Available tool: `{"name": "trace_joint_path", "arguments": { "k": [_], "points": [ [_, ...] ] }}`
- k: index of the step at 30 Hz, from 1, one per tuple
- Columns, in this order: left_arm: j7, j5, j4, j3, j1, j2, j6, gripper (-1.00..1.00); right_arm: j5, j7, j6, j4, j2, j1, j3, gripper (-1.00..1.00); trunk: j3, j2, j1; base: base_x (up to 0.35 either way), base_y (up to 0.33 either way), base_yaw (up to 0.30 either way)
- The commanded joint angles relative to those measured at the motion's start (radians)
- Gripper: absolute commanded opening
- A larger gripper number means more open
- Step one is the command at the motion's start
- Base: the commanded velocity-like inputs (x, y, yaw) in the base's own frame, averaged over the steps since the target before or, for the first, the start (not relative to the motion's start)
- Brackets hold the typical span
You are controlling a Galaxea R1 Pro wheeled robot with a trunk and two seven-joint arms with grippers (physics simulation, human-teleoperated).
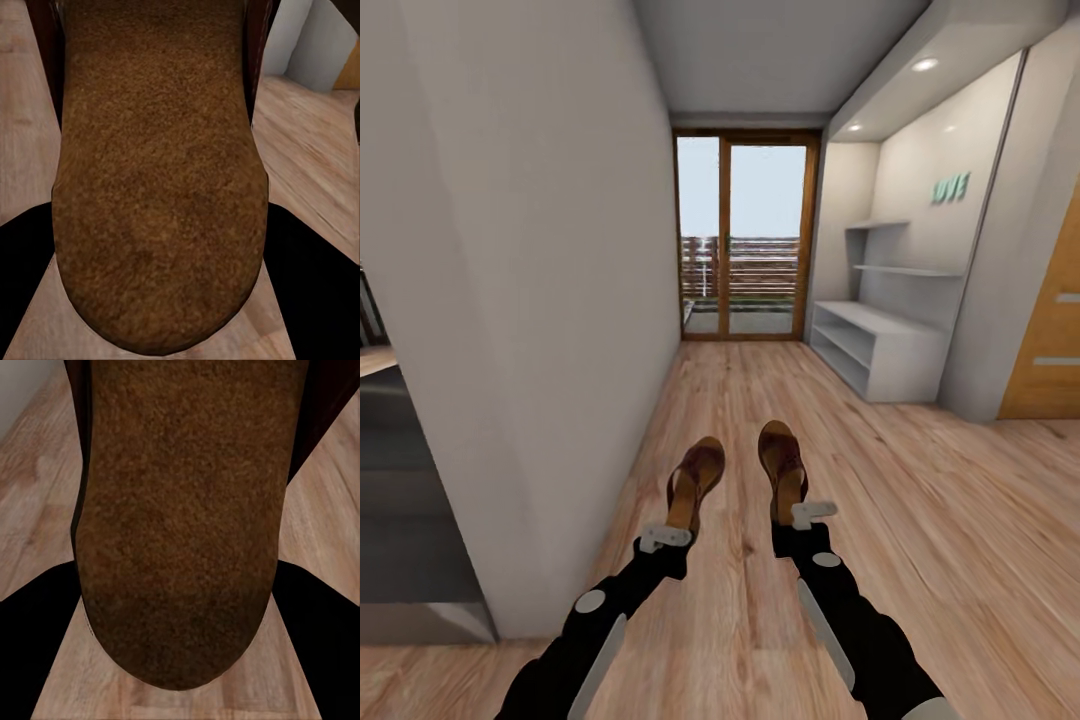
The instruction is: Pick up the two gym shoes and the two sandals from the corridor floor and place them onto the hallstand (shoe rack) in the corridor, making sure they are on the rack and not on the floor. Arrange them so the two gym shoes are next to each other and the two sandals are next to each other.
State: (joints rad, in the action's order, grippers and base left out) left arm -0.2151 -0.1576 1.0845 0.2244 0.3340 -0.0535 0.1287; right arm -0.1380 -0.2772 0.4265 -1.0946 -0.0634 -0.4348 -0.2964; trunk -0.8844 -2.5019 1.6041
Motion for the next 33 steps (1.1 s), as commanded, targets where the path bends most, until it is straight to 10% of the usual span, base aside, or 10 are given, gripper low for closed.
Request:
{"name": "trace_joint_path", "arguments": {
  "k": [1,33],
  "points": [
    [-0.003,-0.014,0.001,-0.002,0.000,0.001,0.008,-1.00,-0.009,-0.010,0.003,-0.001,0.000,-0.001,-0.003,-1.00,-0.001,0.000,0.000,0.349,0.000,-0.006],
    [-0.003,-0.022,0.002,-0.003,0.000,0.001,0.008,-1.00,-0.009,-0.010,0.003,-0.002,0.001,-0.001,-0.002,-1.00,-0.006,0.000,0.000,0.348,0.000,0.028]
  ]
}}
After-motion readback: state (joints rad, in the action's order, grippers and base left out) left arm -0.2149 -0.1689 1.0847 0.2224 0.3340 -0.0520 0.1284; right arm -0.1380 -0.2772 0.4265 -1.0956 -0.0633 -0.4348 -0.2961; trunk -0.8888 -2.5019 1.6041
